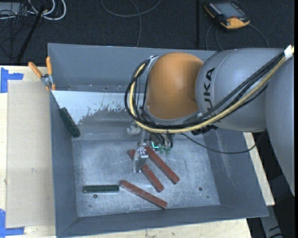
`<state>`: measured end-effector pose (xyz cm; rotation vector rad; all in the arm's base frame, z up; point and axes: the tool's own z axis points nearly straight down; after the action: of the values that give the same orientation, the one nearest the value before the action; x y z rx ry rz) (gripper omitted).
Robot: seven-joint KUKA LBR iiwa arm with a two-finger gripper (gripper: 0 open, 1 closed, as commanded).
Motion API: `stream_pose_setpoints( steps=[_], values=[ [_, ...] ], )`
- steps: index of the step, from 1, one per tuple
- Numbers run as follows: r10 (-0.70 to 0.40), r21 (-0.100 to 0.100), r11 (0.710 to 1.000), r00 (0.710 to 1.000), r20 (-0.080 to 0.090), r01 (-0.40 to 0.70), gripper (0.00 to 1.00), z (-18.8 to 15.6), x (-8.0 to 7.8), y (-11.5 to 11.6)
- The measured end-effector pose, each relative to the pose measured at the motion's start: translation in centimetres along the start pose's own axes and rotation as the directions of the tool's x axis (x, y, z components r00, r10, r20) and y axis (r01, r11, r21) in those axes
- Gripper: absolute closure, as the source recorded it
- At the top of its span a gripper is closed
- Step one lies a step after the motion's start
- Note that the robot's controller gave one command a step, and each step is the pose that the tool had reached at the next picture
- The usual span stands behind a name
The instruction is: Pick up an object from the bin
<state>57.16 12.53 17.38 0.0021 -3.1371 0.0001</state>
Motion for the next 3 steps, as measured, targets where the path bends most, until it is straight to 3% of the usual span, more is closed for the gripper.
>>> stream_pose_setpoints(
  steps=[1,2,3],
  values=[
    [-0.093,0.0,0.996,0.996,0.001,0.093,0.0,-3.8,-0.7,-0.7],
    [-0.099,-0.001,0.995,0.995,0.016,0.099,0.0,-1.5,0.6,-1.2],
    [-0.1,0.0,0.995,0.995,0.006,0.1,0.0,5.7,4.2,-1.9]
  ],
)
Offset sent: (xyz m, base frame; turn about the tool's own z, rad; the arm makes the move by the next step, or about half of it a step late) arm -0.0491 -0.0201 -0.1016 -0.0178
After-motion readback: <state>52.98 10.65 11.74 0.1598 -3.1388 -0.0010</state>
